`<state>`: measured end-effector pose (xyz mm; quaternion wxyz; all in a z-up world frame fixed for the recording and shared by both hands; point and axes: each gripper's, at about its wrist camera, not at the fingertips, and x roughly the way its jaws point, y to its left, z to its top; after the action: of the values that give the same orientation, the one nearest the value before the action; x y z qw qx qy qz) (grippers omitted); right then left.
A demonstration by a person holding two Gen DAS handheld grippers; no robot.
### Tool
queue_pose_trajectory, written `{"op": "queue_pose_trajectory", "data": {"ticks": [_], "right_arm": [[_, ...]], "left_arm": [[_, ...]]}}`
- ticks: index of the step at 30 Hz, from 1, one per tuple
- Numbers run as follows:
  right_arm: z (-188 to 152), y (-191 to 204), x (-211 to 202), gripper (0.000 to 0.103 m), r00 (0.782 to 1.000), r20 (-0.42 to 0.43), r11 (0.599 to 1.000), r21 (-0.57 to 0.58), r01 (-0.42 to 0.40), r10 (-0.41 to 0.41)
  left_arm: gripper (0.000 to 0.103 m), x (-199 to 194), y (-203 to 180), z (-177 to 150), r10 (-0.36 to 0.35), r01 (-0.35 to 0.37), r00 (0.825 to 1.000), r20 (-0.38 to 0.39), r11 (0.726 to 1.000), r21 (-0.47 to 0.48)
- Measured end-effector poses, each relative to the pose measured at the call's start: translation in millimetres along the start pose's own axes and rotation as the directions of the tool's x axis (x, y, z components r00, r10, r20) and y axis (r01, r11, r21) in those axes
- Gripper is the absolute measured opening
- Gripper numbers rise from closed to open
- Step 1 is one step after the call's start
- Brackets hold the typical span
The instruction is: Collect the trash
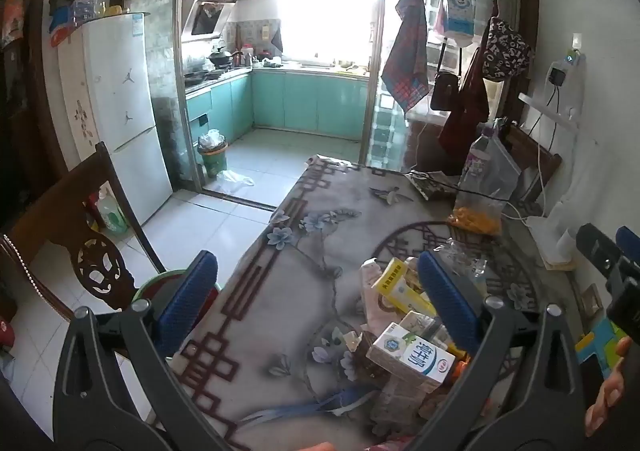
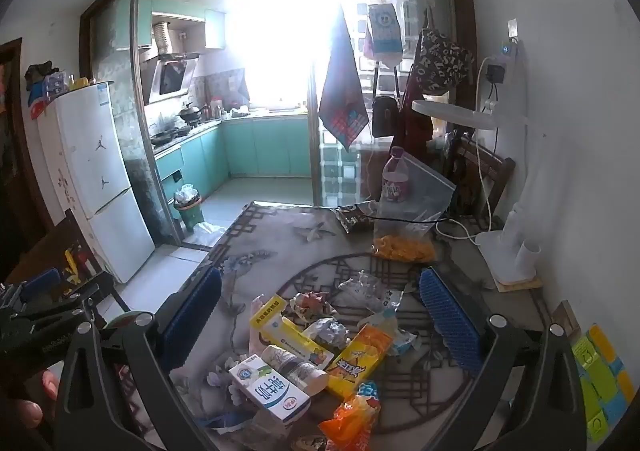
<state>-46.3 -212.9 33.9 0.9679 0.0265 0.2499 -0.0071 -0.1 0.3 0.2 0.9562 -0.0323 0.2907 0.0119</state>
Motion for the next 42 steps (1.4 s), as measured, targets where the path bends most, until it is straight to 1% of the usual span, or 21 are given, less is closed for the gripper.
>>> {"op": "queue_pose_trajectory", "data": {"ticks": [1,2,8,9,10,17,42], "right_arm": [[0,0,1,0.096,1.000,-0.014,1.000,0.000,0.002,-0.002],[1,0,1,0.096,1.000,-0.012,1.000,0.000,0.003,-0.003],[4,-3,-1,0.096,1.000,-0.003,1.000,0.005,0.013,-0.013],[-3,-2,5,0.096,1.000,-0.014,1.000,0.005,0.019,-0.019],[-2,-3,6,0.096,1.000,-0.019,1.000,0.006,0.020,-0.020],[-1,0,12,0.096,0.999,-0.034,1.000,-0.009,0.029,-0.029],[1,4,16,0.096,0.999,-0.028,0.999,-0.021,0.042,-0.043]], "left_arm": [[0.098,0,0,0,-0.001,0.001,1.000,0.002,1.000,0.001],[0.098,-1,0,0,0.003,-0.003,1.000,0.012,1.000,0.003],[0.098,0,-4,5,-0.001,0.001,1.000,0.008,1.000,0.008],[0.098,1,-4,6,-0.002,0.002,1.000,0.007,1.000,0.010],[0.098,-1,-3,7,-0.003,0.002,1.000,0.008,1.000,0.011],[0.098,4,-4,2,0.007,-0.007,1.000,0.000,1.000,0.013],[0.098,13,-5,-1,0.008,-0.008,1.000,-0.008,1.000,0.023]]}}
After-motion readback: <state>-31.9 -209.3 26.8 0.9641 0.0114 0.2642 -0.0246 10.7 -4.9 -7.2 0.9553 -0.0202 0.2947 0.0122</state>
